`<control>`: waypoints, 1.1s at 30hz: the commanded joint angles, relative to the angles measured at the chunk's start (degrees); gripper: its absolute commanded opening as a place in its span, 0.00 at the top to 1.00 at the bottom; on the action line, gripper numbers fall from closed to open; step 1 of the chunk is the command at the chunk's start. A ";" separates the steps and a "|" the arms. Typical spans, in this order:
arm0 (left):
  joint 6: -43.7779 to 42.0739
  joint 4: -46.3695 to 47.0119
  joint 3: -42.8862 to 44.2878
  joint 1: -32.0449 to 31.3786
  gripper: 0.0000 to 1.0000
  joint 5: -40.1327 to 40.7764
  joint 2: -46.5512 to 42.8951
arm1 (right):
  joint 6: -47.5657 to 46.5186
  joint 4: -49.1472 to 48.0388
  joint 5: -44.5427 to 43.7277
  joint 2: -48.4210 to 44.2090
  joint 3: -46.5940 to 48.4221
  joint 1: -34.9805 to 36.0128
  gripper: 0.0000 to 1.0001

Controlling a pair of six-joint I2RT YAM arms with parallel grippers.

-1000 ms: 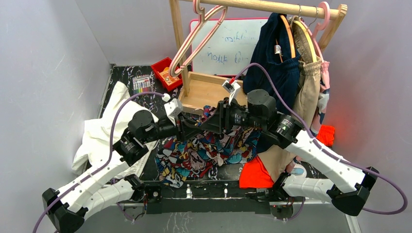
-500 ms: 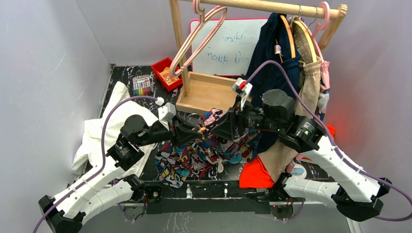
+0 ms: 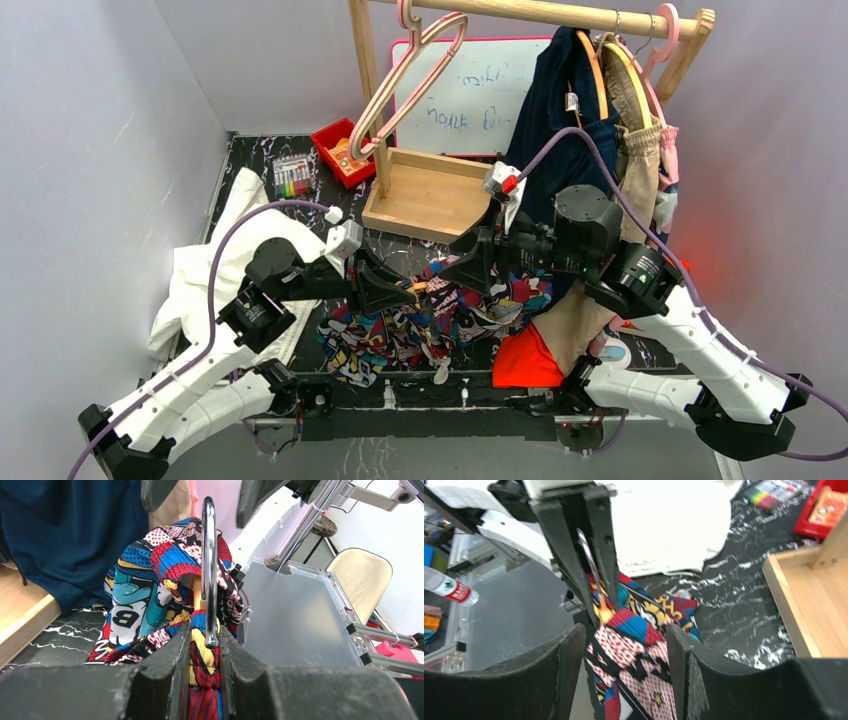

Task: Place the shorts on the hanger
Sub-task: Hang the shorts on the hanger.

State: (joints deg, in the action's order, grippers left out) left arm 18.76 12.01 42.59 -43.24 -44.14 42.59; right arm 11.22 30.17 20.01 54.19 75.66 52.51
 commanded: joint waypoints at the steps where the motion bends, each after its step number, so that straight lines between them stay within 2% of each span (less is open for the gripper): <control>1: 1.24 4.82 2.56 -0.09 1.00 -2.90 -0.16 | 0.57 -11.11 7.65 0.82 1.95 -0.10 0.32; 13: 0.91 4.57 3.22 -0.09 1.00 -3.08 0.58 | 5.31 -18.66 13.55 5.48 -0.23 -0.12 0.35; 17: 1.27 4.67 3.70 -0.06 1.00 -3.15 1.11 | 6.31 -20.93 15.44 6.77 -0.52 -0.03 0.42; 26: 0.66 3.11 4.93 -0.08 1.00 -3.30 1.43 | 4.93 -19.02 14.42 8.58 -0.73 0.79 0.55; 29: 0.66 2.70 5.04 -0.06 1.00 -3.15 1.46 | 4.08 -17.95 13.74 8.99 -0.63 1.08 0.64; 33: 0.12 1.56 5.32 -0.09 1.00 -2.78 1.46 | 3.66 -18.02 12.77 8.66 -0.76 1.13 0.88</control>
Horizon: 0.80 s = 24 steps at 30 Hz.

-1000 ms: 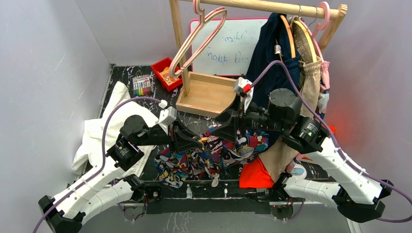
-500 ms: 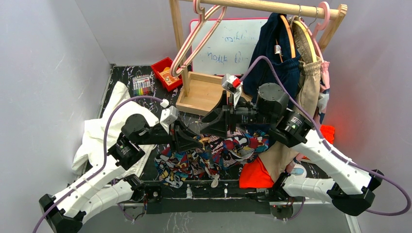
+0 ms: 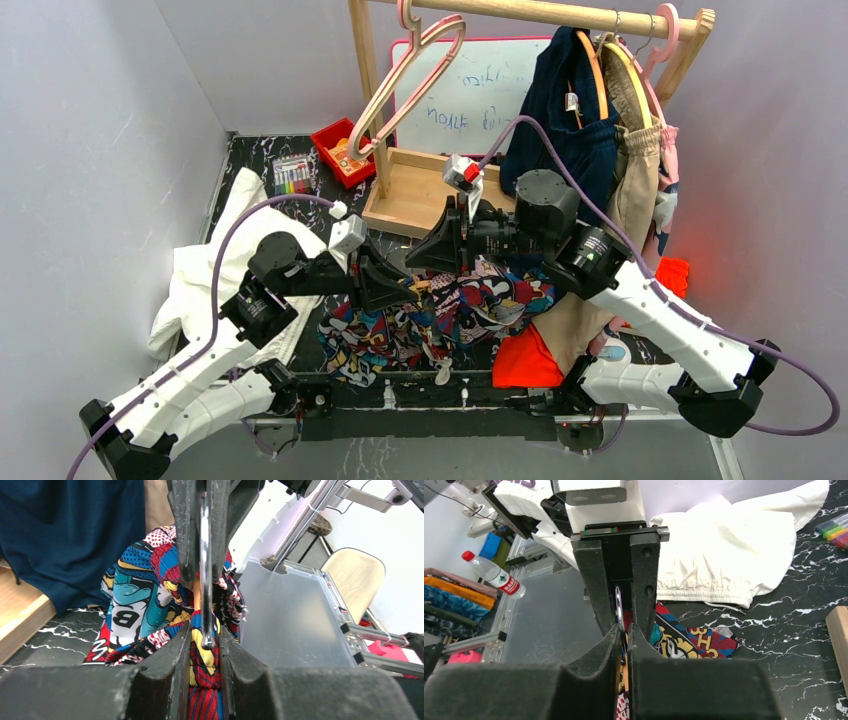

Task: Place the shorts on the hanger
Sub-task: Hang the shorts on the hanger.

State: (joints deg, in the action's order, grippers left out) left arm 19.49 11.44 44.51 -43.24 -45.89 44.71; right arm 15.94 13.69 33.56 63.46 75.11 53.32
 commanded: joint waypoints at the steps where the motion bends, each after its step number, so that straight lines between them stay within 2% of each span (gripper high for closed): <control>1: -0.78 1.71 3.41 -0.09 1.00 -0.78 -0.75 | -1.15 -1.60 -1.09 -0.82 -0.15 0.37 0.99; 4: -1.35 0.08 3.49 -0.10 0.98 0.93 -1.15 | -1.09 -2.76 -2.58 -2.01 -1.04 0.38 1.00; 11: -3.46 -4.24 2.46 -0.08 0.69 3.21 -3.96 | -0.57 -5.67 -7.33 -5.84 -3.42 0.38 1.00; 14: -4.71 -6.60 2.19 -0.08 0.52 4.88 -5.41 | -0.59 -6.16 -8.62 -6.89 -4.04 0.38 1.00; 15: -5.17 -7.33 2.16 -0.08 0.49 5.35 -5.91 | -0.57 -6.22 -9.02 -7.25 -4.28 0.33 1.00; 18: -7.07 -10.56 2.43 -0.07 0.46 7.65 -7.39 | -0.56 -6.31 -10.18 -8.25 -4.81 0.37 1.00; 24: -10.70 -15.63 3.01 -0.08 0.46 13.61 -9.31 | -0.51 -6.75 -11.12 -10.87 -5.37 0.37 1.00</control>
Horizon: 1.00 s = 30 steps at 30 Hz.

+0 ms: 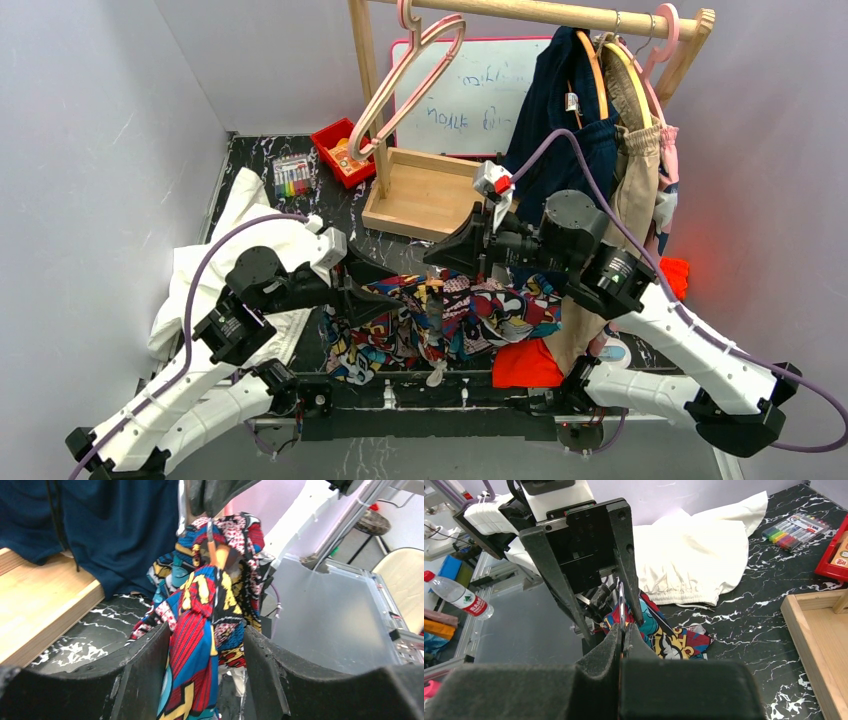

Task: Place the shorts on the hanger
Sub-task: Hang the shorts on the hanger.

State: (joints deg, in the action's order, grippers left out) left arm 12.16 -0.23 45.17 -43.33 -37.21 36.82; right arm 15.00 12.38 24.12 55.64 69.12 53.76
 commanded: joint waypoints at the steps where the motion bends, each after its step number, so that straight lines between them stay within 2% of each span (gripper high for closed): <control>1: -3.73 -4.13 2.33 0.05 0.46 6.23 -1.97 | 0.38 -5.37 -1.89 -3.41 0.61 -0.08 1.00; 8: -6.92 -5.94 2.61 0.00 0.51 11.36 -2.85 | 0.63 -3.94 -2.43 -6.24 1.24 -0.06 1.00; 24: -10.36 -6.27 5.09 0.00 0.97 27.86 -7.18 | -0.28 -0.21 -6.57 -10.10 1.55 -0.06 1.00; 27: -10.12 -5.58 5.23 0.00 0.98 28.63 -7.63 | -0.28 -0.25 -7.02 -10.15 1.54 -0.07 1.00; 30: -9.95 -4.96 5.12 0.01 0.86 28.77 -8.02 | -0.31 -0.18 -7.15 -9.96 1.69 -0.07 1.00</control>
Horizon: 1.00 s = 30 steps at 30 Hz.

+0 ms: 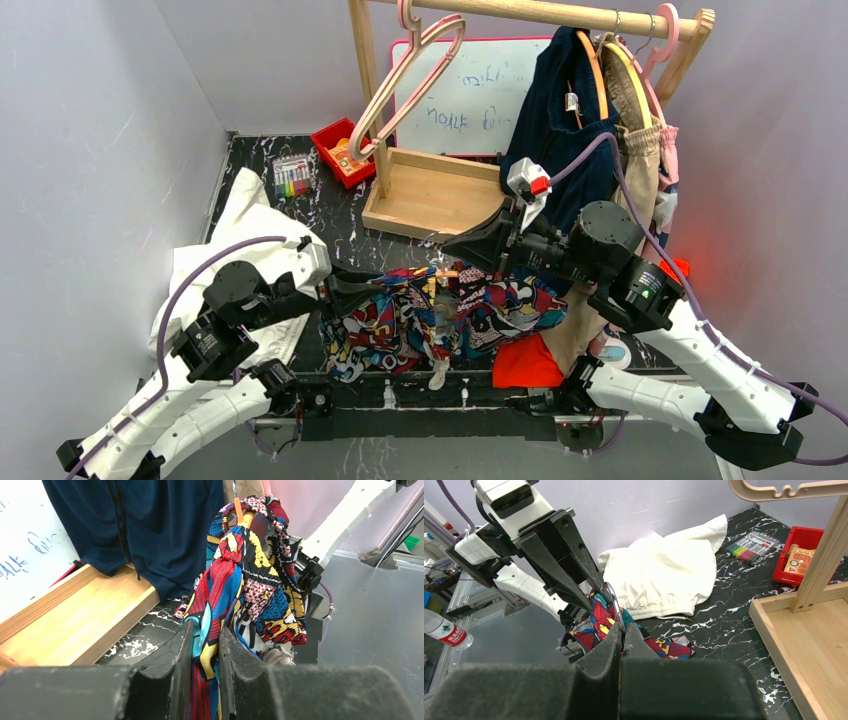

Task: Place the shorts on the hanger
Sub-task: Hang the shorts on the hanger.

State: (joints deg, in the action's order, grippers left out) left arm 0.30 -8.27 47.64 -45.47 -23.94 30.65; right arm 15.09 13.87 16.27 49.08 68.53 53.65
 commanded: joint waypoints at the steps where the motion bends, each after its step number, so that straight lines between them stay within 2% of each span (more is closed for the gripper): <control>1: 1.93 3.05 2.63 2.14 0.80 15.46 -1.83 | -0.35 -1.66 0.69 -3.38 2.30 0.00 1.00; 6: 2.47 2.07 2.55 2.14 0.40 14.68 -2.28 | -0.25 -2.19 0.44 -3.24 1.87 0.05 1.00; 9: 2.84 1.33 2.76 2.14 0.26 14.62 -3.37 | -0.30 -2.48 0.17 -3.05 1.53 0.03 1.00; 12: 2.91 -0.08 3.60 2.10 0.21 14.17 -4.29 | -0.42 -2.77 -0.32 -2.86 1.18 0.03 1.00; 19: 1.08 -1.63 5.57 2.18 0.21 10.33 -3.33 | -0.64 -3.49 1.58 -2.26 0.55 0.01 1.00; 22: -0.20 -1.43 7.62 2.19 0.21 2.84 0.42 | -0.51 -3.63 3.39 -2.09 0.75 0.05 1.00; 26: -1.10 -3.48 11.70 2.14 0.18 -12.68 7.21 | -0.54 -3.09 5.41 -2.15 1.31 0.03 1.00; 30: -2.94 -5.78 13.35 2.14 0.17 -18.53 12.80 | -0.85 -2.00 8.33 -1.76 1.90 0.03 1.00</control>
State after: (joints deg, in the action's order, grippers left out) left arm -0.21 -11.38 58.83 -43.55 -31.57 39.68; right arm 14.57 16.56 20.71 47.75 68.45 53.65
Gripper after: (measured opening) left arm 0.826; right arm 0.028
